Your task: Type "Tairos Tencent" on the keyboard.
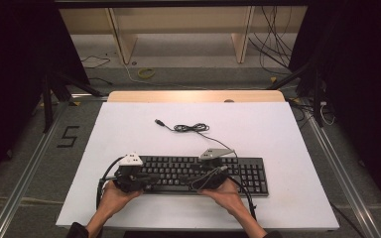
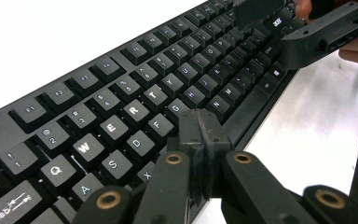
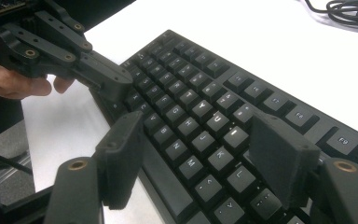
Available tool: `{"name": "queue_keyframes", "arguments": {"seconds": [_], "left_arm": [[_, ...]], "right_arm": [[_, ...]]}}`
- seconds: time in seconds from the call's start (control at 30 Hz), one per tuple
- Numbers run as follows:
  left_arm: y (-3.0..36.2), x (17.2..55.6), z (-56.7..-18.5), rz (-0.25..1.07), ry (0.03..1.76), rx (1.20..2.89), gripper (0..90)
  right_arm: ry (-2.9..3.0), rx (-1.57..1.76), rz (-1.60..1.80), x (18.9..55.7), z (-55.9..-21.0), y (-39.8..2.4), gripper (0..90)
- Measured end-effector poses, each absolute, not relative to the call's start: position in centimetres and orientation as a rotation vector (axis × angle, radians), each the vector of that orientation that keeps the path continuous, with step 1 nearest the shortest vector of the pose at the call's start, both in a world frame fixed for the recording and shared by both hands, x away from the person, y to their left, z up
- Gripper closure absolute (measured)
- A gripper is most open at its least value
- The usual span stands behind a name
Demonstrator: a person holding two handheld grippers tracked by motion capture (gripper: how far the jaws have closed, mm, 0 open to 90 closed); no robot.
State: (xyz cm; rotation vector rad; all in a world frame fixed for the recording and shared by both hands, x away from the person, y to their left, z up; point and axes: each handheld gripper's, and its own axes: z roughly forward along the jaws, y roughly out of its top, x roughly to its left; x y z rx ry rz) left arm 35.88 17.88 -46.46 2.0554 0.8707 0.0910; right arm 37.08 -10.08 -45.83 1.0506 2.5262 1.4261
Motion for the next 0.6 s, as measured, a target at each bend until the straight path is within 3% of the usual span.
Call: {"name": "queue_keyframes", "arguments": {"seconds": [0.6], "left_arm": [[17.27,36.71,-47.22,0.067,0.913,2.104,89.1]], "right_arm": [[2.506,1.033,1.46,36.8,-45.6,-10.24,31.4]]}}
